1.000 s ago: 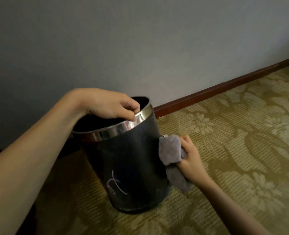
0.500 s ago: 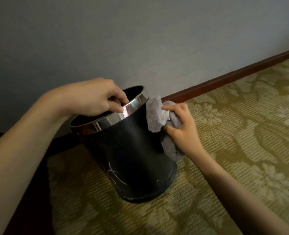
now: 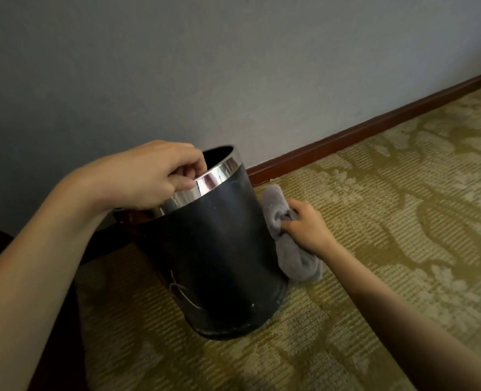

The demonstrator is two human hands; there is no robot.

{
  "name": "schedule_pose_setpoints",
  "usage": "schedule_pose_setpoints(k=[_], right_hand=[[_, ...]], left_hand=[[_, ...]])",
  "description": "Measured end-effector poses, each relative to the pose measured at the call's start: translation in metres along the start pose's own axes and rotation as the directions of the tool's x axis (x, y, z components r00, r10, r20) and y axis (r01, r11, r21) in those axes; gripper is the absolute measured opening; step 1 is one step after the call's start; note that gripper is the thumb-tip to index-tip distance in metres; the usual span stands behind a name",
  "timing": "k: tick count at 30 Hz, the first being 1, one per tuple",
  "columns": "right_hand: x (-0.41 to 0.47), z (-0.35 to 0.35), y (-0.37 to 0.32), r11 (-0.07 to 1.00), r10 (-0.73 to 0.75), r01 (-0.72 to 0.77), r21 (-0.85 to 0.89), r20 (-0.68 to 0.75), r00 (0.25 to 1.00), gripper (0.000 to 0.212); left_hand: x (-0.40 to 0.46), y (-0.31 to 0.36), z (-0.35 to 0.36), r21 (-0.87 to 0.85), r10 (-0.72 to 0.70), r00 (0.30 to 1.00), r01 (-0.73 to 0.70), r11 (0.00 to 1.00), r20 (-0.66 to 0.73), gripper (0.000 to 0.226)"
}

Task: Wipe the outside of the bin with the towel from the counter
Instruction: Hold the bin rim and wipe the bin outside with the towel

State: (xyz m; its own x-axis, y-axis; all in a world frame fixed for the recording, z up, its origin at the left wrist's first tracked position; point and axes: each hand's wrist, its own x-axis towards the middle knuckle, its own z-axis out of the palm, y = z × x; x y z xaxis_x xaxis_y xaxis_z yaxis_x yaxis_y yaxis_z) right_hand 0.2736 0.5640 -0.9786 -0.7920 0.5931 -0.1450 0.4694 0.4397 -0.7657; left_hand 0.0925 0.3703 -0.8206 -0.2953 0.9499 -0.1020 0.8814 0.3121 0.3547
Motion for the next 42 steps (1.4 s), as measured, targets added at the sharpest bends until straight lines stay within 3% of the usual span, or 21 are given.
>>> schedule_pose_setpoints(k=[8,12,16,19,21,23,27,30,37,40,42], right_hand=[[-0.005,0.002,-0.053,0.934,-0.196,0.264,0.240,-0.274,0.942,0.036],[-0.030,0.013,-0.035,0.911,-0.240,0.304,0.280,-0.239,0.941,0.029],[-0.046,0.028,-0.014,0.933,-0.193,0.238,0.268,-0.183,0.964,0.031],[-0.045,0.034,-0.007,0.952,-0.172,0.217,0.216,-0.207,0.963,0.035],[-0.042,0.038,-0.010,0.961,-0.175,0.215,0.173,-0.219,0.960,0.035],[-0.040,0.041,-0.014,0.965,-0.165,0.204,0.163,-0.225,0.960,0.033],[-0.036,0.045,-0.019,0.978,-0.144,0.170,0.122,-0.193,0.970,0.027],[-0.034,0.048,-0.019,0.986,-0.130,0.144,0.084,-0.157,0.979,0.021],[-0.019,0.041,-0.020,0.993,-0.079,0.086,0.081,-0.084,0.993,0.008],[-0.016,0.034,-0.039,0.978,-0.105,0.130,0.165,-0.154,0.983,0.015],[-0.022,0.031,-0.057,0.959,-0.167,0.213,0.187,-0.234,0.958,0.032]], left_hand=[[-0.025,-0.007,0.000,0.039,0.059,0.998,-0.060,0.997,0.029,0.021],[-0.027,-0.015,-0.005,0.094,0.058,0.998,-0.060,0.994,0.023,0.027],[-0.023,-0.018,-0.015,0.056,0.018,0.997,-0.022,0.998,0.080,0.039],[-0.026,-0.019,-0.021,-0.077,-0.037,0.986,0.050,0.996,0.162,0.031],[-0.028,-0.015,-0.020,-0.070,-0.074,0.980,0.089,0.994,0.186,0.017],[-0.025,-0.007,-0.013,0.006,-0.114,0.985,0.114,0.993,0.131,0.008],[-0.016,0.013,0.011,0.185,-0.149,0.984,0.164,0.969,-0.094,0.021],[-0.013,0.017,0.021,0.159,-0.162,0.966,0.195,0.968,-0.204,0.021],[-0.013,0.021,0.026,0.122,-0.092,0.984,0.111,0.986,-0.151,0.017],[-0.012,0.017,0.026,0.087,-0.076,0.987,0.089,0.992,-0.139,0.014],[-0.011,0.012,0.025,0.055,-0.097,0.982,0.107,0.993,-0.161,0.011]])
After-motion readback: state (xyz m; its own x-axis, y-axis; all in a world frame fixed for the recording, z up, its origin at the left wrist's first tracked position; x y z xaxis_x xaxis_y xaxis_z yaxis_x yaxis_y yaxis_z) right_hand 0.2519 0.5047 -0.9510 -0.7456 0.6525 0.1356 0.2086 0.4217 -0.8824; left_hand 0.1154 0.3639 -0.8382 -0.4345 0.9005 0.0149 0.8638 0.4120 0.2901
